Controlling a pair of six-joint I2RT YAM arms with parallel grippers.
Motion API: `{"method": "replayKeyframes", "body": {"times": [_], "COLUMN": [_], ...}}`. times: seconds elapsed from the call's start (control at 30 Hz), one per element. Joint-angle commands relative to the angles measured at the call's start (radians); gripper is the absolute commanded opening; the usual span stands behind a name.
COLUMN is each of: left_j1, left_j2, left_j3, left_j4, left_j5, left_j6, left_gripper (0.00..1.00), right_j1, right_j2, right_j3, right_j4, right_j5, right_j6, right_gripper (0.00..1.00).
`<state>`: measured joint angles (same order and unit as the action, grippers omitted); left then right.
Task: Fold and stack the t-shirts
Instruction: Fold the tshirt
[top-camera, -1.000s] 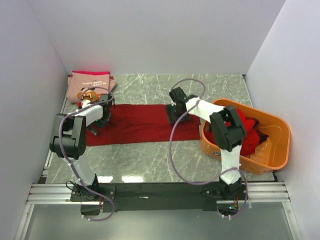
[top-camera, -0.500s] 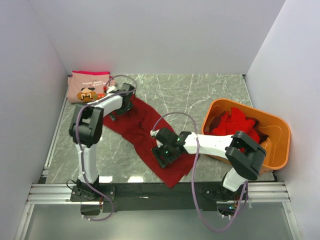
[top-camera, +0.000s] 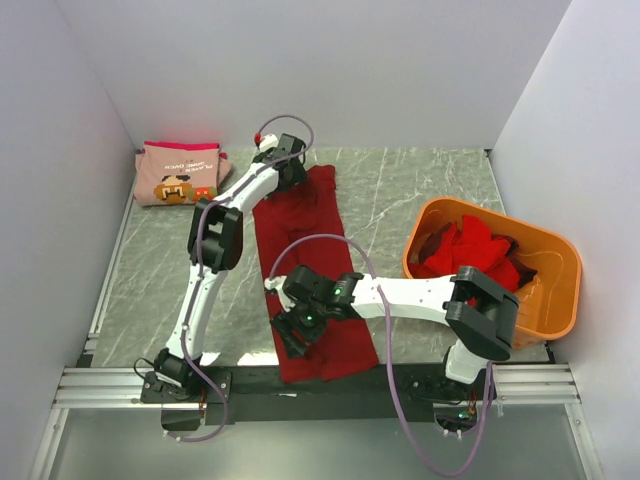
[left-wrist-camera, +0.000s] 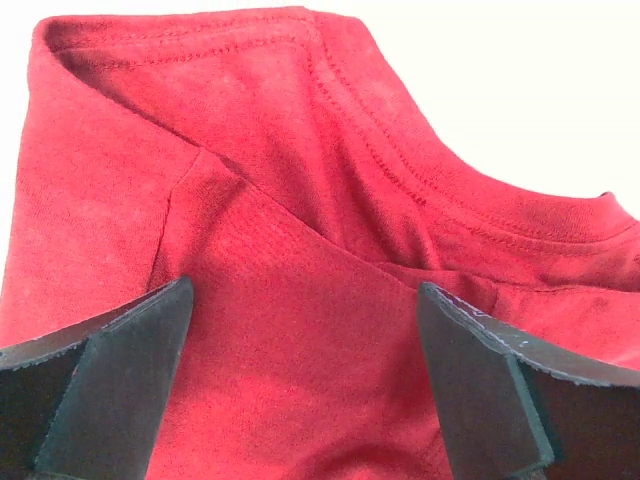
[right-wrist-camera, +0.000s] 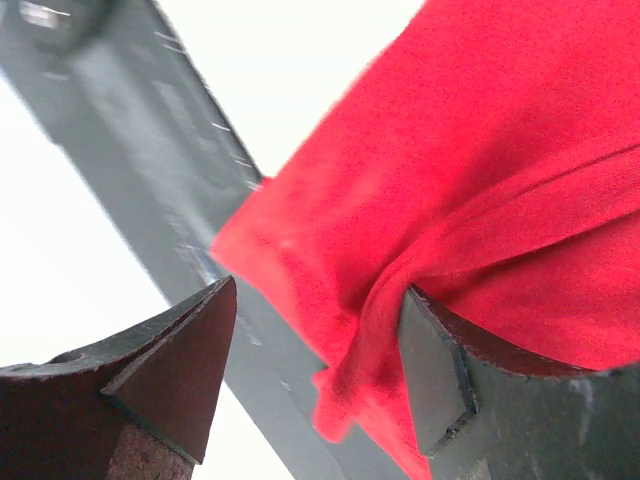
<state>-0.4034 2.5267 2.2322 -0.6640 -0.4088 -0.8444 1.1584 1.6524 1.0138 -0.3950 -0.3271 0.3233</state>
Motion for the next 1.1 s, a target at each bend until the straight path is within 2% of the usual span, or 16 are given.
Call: {"method": "replayKeyframes", "body": {"times": [0.0, 0.1, 0.23, 0.33, 0.47, 0.57, 0.77, 0.9, 0.97, 1.07], "left_j1": [0.018, 0.043, 0.055, 0.066, 0.097, 0.100, 0.097, 0.086, 0.077, 0.037], "left_j2": [0.095, 0.090, 0.141, 0.187, 0.199, 0.184, -0.014, -0.240, -0.337, -0.569], "left_j3": [0.008, -0.029, 0.068, 0.139, 0.142, 0.196, 0.188, 0.133, 0.028, -0.256], "left_j4": [0.028, 0.114, 0.159, 0.201, 0.312, 0.336, 0.345, 0.235, 0.147, 0.118], "left_j5": [0.146, 0.200, 0.211, 0.214, 0.255, 0.260, 0.232, 0.206, 0.194, 0.159], "left_j6": [-0.015, -0.041, -0.039, -0.044, -0.126, -0.122, -0.045, -0.016, -0.001, 0.018], "left_gripper": [1.00, 1.00, 0.99, 0.99, 0.99, 0.99, 0.99, 0.99, 0.99, 0.99], "right_j1": [0.017, 0.023, 0.021, 0.023, 0.018, 0.011, -0.014, -0.045, -0.072, -0.109], "right_j2": [0.009, 0.018, 0.007, 0.006, -0.040, -0.106, -0.236, -0.318, -0.364, -0.420], "right_j3": [0.057, 0.069, 0.083, 0.083, 0.083, 0.086, 0.075, 0.033, -0.010, -0.072], "right_j4": [0.061, 0.059, 0.047, 0.061, 0.062, 0.056, 0.024, -0.010, -0.031, -0.071], "right_j5": [-0.116, -0.135, -0.086, -0.014, 0.208, 0.266, 0.348, 0.401, 0.433, 0.467], "right_j6": [-0.029, -0.032, -0.021, 0.031, 0.108, 0.103, 0.126, 0.175, 0.194, 0.235], "right_gripper": [0.71, 0.71, 0.71, 0.72, 0.72, 0.73, 0.73, 0.73, 0.73, 0.73]}}
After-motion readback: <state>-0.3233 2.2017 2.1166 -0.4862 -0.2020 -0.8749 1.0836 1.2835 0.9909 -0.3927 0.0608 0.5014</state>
